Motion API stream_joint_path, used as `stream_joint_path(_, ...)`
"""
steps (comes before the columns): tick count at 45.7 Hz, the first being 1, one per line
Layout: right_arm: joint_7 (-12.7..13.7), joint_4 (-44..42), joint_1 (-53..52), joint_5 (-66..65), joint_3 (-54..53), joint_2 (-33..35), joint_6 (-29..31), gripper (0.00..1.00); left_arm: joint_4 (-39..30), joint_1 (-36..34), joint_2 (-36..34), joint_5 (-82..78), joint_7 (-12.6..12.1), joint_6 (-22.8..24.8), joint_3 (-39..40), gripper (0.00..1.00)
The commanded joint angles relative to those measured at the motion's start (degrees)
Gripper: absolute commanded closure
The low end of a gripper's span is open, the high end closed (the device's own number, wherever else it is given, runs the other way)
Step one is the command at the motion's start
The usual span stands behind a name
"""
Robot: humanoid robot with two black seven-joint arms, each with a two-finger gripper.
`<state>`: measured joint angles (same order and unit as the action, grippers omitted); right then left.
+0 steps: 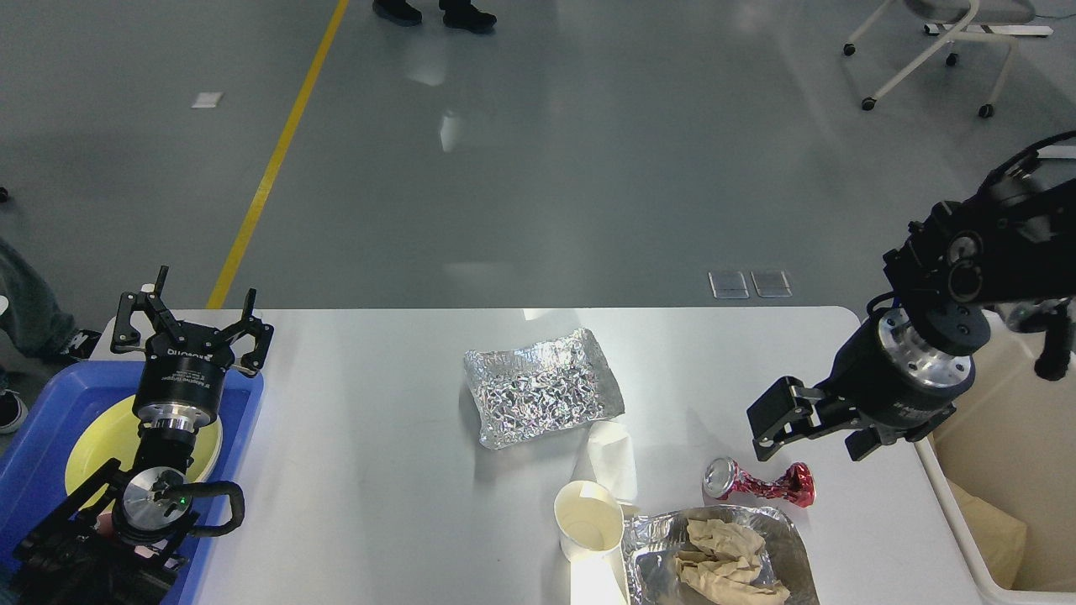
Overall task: Tidy desktop
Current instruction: 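Move the right gripper down to the foil food container, then grasp the food scraps in the foil container with the right gripper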
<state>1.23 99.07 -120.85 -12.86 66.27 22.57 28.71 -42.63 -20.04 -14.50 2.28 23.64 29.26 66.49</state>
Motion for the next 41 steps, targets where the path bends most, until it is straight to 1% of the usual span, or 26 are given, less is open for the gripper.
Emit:
stream_joint_path(1, 0.1, -0.5, 7.5, -0.1, -1.4, -3.1, -8.1, 0.02, 0.0, 0.0, 0.0, 0.0, 0.0, 0.0, 0.0, 0.03)
stream_joint_path(8, 0.7, -1.5, 16.1, 0.1, -1.4, -7.5, -20.8, 0.02, 0.0, 0.0, 0.0, 0.0, 0.0, 0.0, 0.0, 0.03)
stream_joint_path(14, 3.0, -2.7, 23.6, -0.1, -1.8, -12.0, -26.6, 0.02, 0.0, 0.0, 0.0, 0.0, 0.0, 0.0, 0.0, 0.03)
stream_joint_path(18, 3.3, -4.9, 27.5, 0.1, -3.9, -13.6, -28.1, 0.01, 0.0, 0.0, 0.0, 0.0, 0.0, 0.0, 0.0, 0.03)
stream_joint_path(24, 3.3, -7.7, 31.3, 0.5, -6.4, -14.2, -28.3, 0.01, 0.0, 0.0, 0.0, 0.0, 0.0, 0.0, 0.0, 0.03)
stream_joint_path(33, 3.3, -14.0, 36.3, 0.8, -6.9, -16.2, -28.9, 0.02, 0.0, 0.0, 0.0, 0.0, 0.0, 0.0, 0.0, 0.03)
stream_joint_path(41, 3.3, -15.4, 37.9, 0.6, -6.9, -16.5, -29.9, 0.02, 0.0, 0.0, 0.0, 0.0, 0.0, 0.0, 0.0, 0.03)
